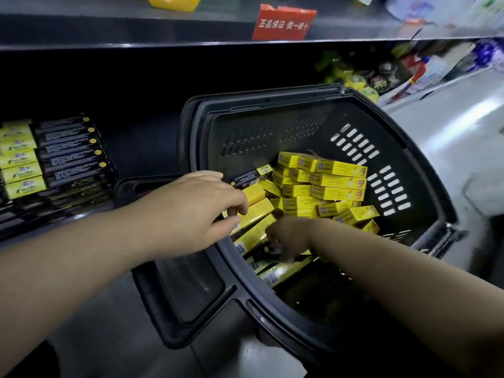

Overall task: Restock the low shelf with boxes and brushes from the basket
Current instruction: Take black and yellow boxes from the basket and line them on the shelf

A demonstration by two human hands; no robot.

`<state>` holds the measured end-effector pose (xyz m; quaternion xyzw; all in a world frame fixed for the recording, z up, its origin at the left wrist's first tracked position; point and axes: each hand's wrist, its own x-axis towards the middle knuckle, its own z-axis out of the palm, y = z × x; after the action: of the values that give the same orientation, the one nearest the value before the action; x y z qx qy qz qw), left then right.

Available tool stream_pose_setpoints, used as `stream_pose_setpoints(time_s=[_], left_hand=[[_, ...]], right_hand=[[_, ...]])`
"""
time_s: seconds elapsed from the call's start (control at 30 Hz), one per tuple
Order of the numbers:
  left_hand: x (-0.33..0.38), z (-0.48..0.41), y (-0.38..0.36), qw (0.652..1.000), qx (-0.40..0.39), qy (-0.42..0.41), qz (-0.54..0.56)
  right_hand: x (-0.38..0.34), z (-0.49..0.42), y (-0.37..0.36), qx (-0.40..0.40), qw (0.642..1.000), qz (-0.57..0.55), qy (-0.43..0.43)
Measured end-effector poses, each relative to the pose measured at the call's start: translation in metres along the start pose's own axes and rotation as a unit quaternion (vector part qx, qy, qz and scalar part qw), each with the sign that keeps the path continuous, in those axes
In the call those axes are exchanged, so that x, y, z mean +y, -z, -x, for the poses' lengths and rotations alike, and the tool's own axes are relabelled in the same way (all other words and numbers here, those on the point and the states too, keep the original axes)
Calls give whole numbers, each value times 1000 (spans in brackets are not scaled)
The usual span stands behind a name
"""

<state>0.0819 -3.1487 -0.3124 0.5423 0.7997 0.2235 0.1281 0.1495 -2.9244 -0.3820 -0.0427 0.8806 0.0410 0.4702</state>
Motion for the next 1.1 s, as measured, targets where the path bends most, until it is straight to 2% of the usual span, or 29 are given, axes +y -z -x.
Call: stream_pose_setpoints(time_s=[0.07, 0.1, 0.17, 0.23, 0.37, 0.47, 0.53, 0.6, 0.63, 0.67, 0.7, 0.73, 0.77, 0.8, 0.83, 0.87, 1.0, 1.1], left_hand=[[2, -1, -1, 1000, -3, 22, 20], [4, -1, -2, 998, 4, 42, 43], [7, -3, 0, 990, 35, 88, 104], [8, -6, 4, 973, 86, 125, 175], [6, -11, 11, 905, 137, 193, 353], [10, -8, 14, 809, 109, 230, 530], [12, -8, 15, 754, 98, 244, 602], [12, -9, 15, 717, 115, 269, 632], [11, -9, 16, 701, 127, 278, 644], [11, -9, 16, 687, 135, 282, 656], [10, -8, 17, 677, 139, 281, 667], [11, -8, 18, 671, 138, 275, 675], [11, -7, 19, 670, 136, 269, 678], [10, -6, 19, 673, 134, 262, 679], [10, -6, 19, 675, 132, 256, 679], [9, -5, 18, 676, 129, 250, 682], [7, -4, 18, 676, 126, 249, 682], [6, -5, 17, 675, 125, 253, 682]], right_hand=[[6, 19, 27, 72, 988, -133, -14], [8, 31, 40, 114, 969, -221, -9], [5, 55, 63, 176, 894, -411, 32], [-4, 74, 79, 210, 824, -521, 79], [-36, 88, 94, 286, 768, -556, 136], [-53, 89, 98, 332, 744, -558, 157], [-52, 87, 97, 353, 735, -559, 152], [-43, 74, 91, 361, 744, -553, 99], [-39, 66, 85, 344, 774, -528, 63], [-36, 56, 76, 301, 830, -468, 32], [-34, 44, 64, 224, 903, -366, 7], [-34, 33, 51, 125, 959, -253, -12], [-37, 22, 36, 24, 988, -151, -21], [-41, 13, 21, -59, 995, -79, -16], [-47, 7, 7, -112, 992, -54, -8], [-52, 0, -6, -131, 990, -56, 2], [-66, -10, -24, -99, 979, -177, -3], [-62, -9, -14, -95, 981, -167, -27]])
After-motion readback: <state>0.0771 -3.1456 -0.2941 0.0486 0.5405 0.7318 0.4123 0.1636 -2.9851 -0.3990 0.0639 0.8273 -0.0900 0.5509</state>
